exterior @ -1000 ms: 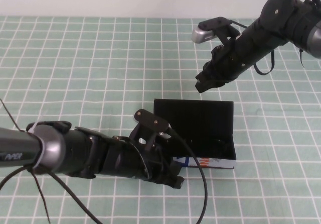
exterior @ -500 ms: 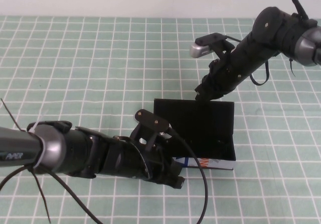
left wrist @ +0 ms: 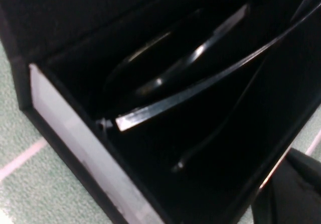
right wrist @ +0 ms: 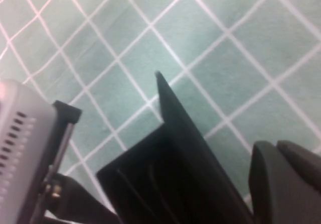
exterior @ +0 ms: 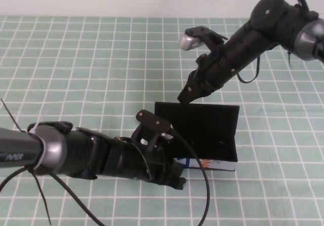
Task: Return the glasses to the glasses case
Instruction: Close the glasses case
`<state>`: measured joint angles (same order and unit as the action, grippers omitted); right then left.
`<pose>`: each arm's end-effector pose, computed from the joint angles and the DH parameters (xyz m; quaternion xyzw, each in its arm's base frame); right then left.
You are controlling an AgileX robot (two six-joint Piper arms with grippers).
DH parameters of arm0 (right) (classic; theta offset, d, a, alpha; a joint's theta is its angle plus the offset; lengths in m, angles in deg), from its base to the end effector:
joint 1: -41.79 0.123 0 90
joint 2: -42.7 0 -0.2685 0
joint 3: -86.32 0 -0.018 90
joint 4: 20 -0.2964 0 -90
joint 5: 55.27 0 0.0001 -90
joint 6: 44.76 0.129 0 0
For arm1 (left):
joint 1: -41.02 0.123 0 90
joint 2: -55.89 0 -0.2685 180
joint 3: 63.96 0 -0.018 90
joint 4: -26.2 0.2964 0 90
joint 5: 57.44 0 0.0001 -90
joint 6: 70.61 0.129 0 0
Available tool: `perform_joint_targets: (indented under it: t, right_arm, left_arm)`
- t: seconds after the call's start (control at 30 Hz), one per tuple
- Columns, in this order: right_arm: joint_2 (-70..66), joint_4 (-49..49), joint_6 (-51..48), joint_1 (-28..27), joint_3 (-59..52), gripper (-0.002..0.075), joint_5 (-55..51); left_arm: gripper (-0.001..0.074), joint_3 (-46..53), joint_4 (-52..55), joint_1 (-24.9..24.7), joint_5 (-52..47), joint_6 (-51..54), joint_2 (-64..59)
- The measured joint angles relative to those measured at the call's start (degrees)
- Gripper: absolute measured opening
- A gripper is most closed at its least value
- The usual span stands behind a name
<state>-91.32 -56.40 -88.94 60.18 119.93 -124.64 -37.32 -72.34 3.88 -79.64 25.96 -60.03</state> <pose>0.4598 0.2284 0.1764 -0.4199 0.8520 0.2745 0.1496 0.2819 -0.2741 0.0497 0.3363 0.8587 -0.2844 0.2619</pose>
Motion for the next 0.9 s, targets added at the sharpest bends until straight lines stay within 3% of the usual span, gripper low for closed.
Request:
perform_joint_targets:
  t: [0.27, 0.53, 0.9]
  right_arm:
    - [0.0, 2.2, 0.7, 4.7, 0.0, -0.0011, -0.2]
    - [0.2, 4.6, 9.1, 5.3, -0.4, -0.0011, -0.2]
    - [5.6, 5.4, 9.9, 5.2, -16.7, -0.0011, 1.8]
  left_arm:
    - [-0.0002, -0.2, -0.2, 0.0, 0.7, 0.0, 0.0]
    - [-0.0002, -0.2, -0.3, 0.0, 0.8, 0.0, 0.0]
    - [-0.0002, -0.3, -0.3, 0.0, 0.8, 0.0, 0.0]
